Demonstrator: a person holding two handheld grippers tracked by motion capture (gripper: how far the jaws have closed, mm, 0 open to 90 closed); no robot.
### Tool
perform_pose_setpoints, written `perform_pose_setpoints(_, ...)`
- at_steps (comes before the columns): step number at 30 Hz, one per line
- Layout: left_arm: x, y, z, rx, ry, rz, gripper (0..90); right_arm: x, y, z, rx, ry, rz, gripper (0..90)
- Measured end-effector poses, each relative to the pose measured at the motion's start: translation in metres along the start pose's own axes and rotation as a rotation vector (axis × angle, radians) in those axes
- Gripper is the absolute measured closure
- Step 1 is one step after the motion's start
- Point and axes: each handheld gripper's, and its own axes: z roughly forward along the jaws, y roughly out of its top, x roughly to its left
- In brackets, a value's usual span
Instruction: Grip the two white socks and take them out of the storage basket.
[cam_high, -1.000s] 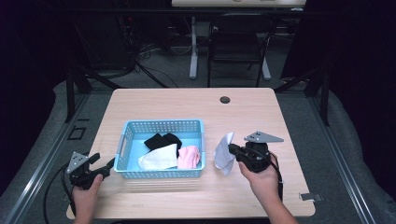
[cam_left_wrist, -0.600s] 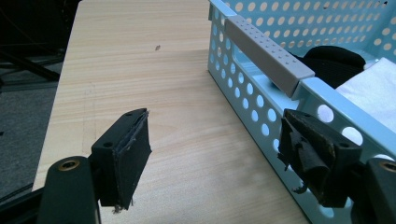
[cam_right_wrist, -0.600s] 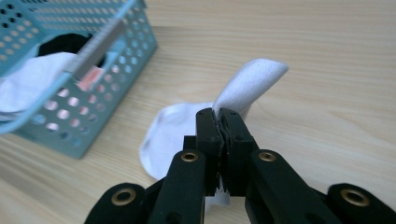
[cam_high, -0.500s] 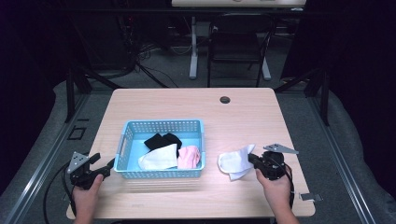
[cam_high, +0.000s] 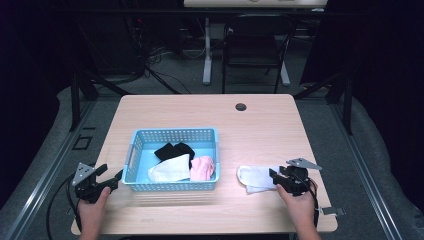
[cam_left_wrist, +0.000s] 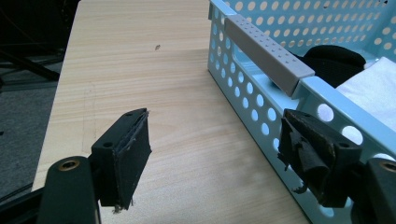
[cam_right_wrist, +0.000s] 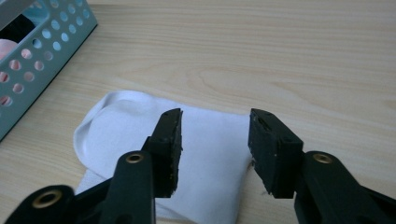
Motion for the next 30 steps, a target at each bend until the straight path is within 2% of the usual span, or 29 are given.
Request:
perform_pose_setpoints(5,0.0,0.0,0.0,-0.002,-0.002,-0.001,24.7,0.015,0.009,-0.003,-0.013,-0.047,-0.136,47.3)
perform_pose_setpoints(7,0.0,0.0,0.0,-0.001,0.0,-0.001,24.7,0.021,0.014,-0.004,-0.012,-0.051,-0.168,47.0)
perform_pose_setpoints(11,0.0,0.0,0.0,-0.002,-0.001,-0.001,24.7,0.03,0.023,-0.006,-0.014,-0.034,-0.183,46.9)
perform_pose_setpoints(12,0.0,0.0,0.0,-0.003,-0.001,-0.003,24.7,0.036,0.03,-0.007,-0.018,-0.022,-0.202,44.7)
perform_pose_setpoints(17,0.0,0.0,0.0,-0.002,-0.002,-0.004,24.7,0.048,0.044,-0.006,-0.008,0.025,-0.21,43.5)
perform_pose_setpoints(18,0.0,0.0,0.0,-0.002,-0.002,-0.004,24.7,0.055,0.051,-0.006,0.004,0.047,-0.219,43.2)
perform_pose_setpoints(19,0.0,0.0,0.0,-0.002,-0.002,-0.004,24.7,0.055,0.051,-0.006,0.004,0.047,-0.219,43.2)
perform_pose_setpoints(20,0.0,0.0,0.0,-0.002,-0.002,-0.004,24.7,0.064,0.058,-0.005,-0.003,0.063,-0.224,43.1)
perform_pose_setpoints(23,0.0,0.0,0.0,-0.003,-0.001,-0.004,24.7,0.077,0.069,-0.004,0.01,0.1,-0.236,49.2)
perform_pose_setpoints(30,0.0,0.0,0.0,-0.004,-0.001,-0.006,24.7,0.111,0.089,0.004,0.05,0.171,-0.273,51.9)
